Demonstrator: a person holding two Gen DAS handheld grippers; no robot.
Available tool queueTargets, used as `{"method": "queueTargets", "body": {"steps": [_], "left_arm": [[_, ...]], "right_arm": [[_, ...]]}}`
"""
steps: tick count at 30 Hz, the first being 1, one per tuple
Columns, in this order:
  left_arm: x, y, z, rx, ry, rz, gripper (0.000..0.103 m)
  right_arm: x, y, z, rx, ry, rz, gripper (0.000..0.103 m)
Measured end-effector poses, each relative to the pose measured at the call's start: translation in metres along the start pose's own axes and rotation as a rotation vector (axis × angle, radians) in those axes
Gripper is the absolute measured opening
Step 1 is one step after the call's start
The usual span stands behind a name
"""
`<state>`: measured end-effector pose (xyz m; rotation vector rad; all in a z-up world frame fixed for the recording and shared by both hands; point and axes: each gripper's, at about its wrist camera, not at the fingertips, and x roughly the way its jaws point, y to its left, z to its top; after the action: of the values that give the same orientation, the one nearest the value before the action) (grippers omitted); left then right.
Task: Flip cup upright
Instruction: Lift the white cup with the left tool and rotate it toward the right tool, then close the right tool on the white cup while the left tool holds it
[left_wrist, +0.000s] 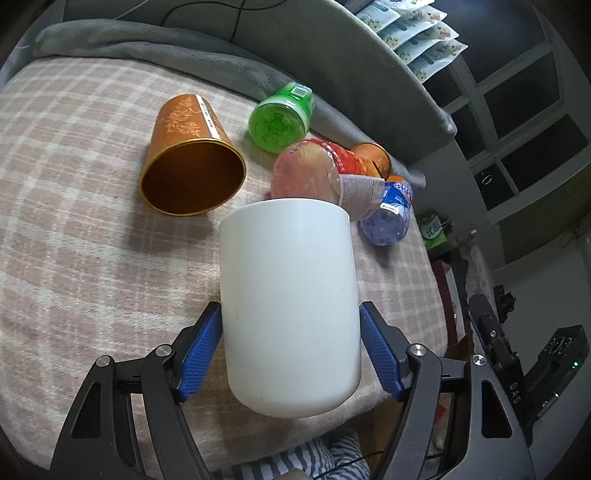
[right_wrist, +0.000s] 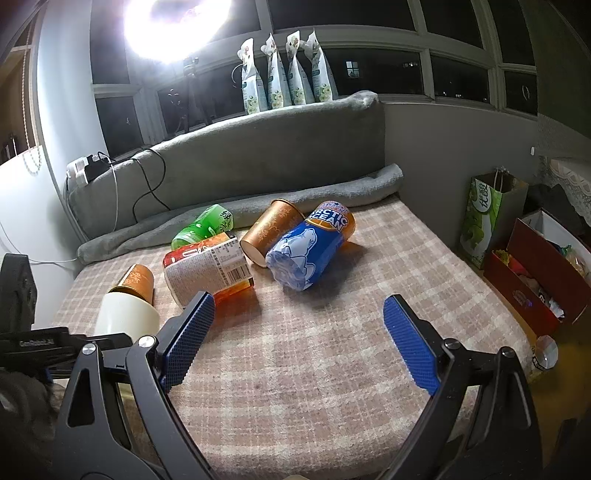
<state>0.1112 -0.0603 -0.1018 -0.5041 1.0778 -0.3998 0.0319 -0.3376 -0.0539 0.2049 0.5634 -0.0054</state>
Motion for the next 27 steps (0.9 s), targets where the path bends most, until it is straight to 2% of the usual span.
{"method": "queueTargets", "body": {"steps": [9,14,21,27], "left_arm": [[0.008,-0.007,-0.002,0.036,-0.001,0.055,0.074],[0.004,-0.011,-0.001,0.053,-0.016,0.061,0.079],[-0.003,-0.017,-0.004,0.082,-0.035,0.071,0.079],[-0.012,-0.016,-0.008,0.099,-0.056,0.088,0.079]], "right_arm": [[-0.001,-0.003,-0.001,0.007,0.004,-0.002,0.095],[-0.002,-0.003,-0.001,0.008,0.005,0.001,0.095],[-0.003,0.003,-0.002,0.000,0.011,0.015,0.095],[0.000,0.007,-0.001,-0.001,0.033,0.058,0.095]]}}
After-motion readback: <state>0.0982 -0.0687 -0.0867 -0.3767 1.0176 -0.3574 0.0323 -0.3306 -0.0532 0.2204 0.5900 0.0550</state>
